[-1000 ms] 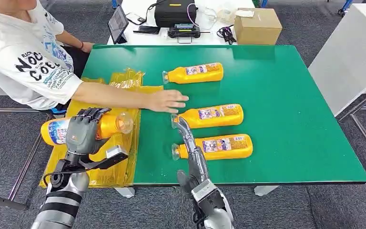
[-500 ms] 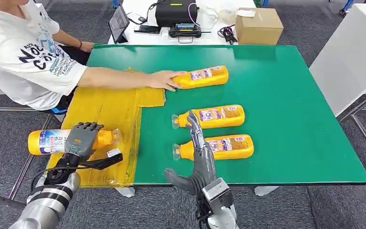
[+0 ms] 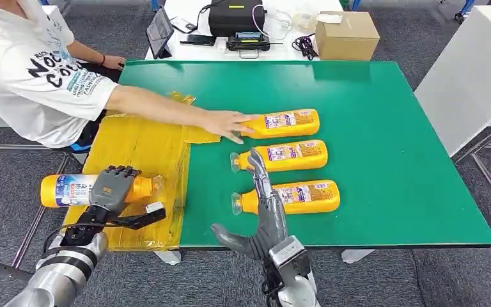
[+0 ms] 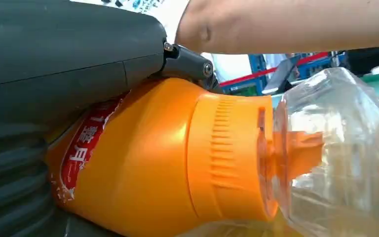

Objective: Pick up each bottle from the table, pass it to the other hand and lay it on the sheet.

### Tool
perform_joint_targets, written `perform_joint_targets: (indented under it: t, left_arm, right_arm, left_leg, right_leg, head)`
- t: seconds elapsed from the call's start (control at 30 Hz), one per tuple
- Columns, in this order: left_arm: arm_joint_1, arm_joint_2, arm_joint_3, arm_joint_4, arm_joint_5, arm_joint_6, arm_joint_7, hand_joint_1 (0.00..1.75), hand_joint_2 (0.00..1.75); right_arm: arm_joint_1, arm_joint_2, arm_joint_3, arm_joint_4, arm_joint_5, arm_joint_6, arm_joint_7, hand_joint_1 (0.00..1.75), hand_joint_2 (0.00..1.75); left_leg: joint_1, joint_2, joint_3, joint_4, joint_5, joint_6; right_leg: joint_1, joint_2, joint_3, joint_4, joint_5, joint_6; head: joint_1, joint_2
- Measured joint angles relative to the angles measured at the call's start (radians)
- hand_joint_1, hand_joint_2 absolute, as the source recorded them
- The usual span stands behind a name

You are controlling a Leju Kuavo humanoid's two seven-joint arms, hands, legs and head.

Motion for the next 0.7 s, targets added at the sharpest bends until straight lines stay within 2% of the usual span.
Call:
perform_joint_targets:
  t: [0.2,0.47,0.7]
  left_arm:
    - [0.024,-0.040,0.015,-0.010,0.171,0.000,-0.172,1.75,1.75]
    - [0.058,-0.101,0.014,-0.053,0.219,0.000,-0.209,1.75,1.75]
    - [0.058,-0.113,0.013,-0.054,0.276,-0.014,-0.237,1.75,1.75]
  right_arm:
    - [-0.001,0.008,0.000,0.023,0.008,0.000,0.022,0.00,1.75]
    - [0.000,0.015,0.000,0.044,0.026,-0.002,0.033,0.00,1.75]
    - [0.000,0.016,0.000,0.056,0.034,-0.002,0.039,0.00,1.75]
  left_leg:
    - [0.000,0.000,-0.001,0.000,0.000,0.000]
    - [0.000,0.000,-0.001,0.000,0.000,0.000]
    - [0.000,0.000,0.000,0.000,0.000,0.000]
  right_leg:
    - [0.000,0.000,0.000,0.000,0.000,0.000]
    - [0.000,0.000,-0.001,0.000,0.000,0.000]
    - [0.000,0.000,0.000,0.000,0.000,0.000]
  head:
    - [0.000,0.000]
    - [0.000,0.000]
    - [0.000,0.000]
